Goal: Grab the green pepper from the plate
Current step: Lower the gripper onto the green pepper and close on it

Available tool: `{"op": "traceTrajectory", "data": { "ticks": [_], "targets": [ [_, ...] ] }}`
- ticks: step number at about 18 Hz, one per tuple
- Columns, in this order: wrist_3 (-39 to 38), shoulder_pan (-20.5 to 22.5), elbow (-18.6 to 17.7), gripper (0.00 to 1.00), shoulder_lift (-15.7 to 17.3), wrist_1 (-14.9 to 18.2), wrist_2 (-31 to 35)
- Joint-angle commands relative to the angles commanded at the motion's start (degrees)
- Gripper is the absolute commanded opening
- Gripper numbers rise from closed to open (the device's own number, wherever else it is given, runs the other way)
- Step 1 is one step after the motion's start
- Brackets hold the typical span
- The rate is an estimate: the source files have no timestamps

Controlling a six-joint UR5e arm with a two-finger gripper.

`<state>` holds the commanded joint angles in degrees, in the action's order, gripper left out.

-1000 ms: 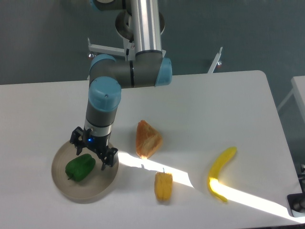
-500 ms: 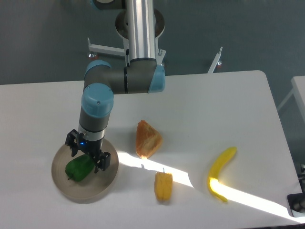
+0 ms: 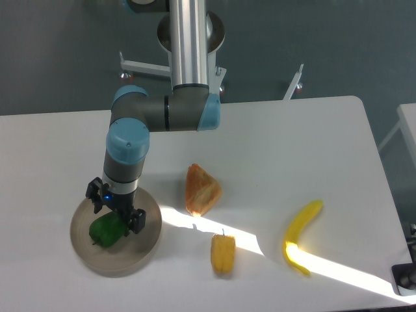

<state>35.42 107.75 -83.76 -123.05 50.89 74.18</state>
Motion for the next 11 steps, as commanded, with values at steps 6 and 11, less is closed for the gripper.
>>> {"op": "traceTrajectory", "data": {
  "ticks": [6,11],
  "targets": [
    [-0.18,-0.09,-0.09,1.0,-0.44,-0.09,0.09],
    [-0.09,-0.09,-0.09,0.64,-0.44,-0.09,0.09]
  ]
}}
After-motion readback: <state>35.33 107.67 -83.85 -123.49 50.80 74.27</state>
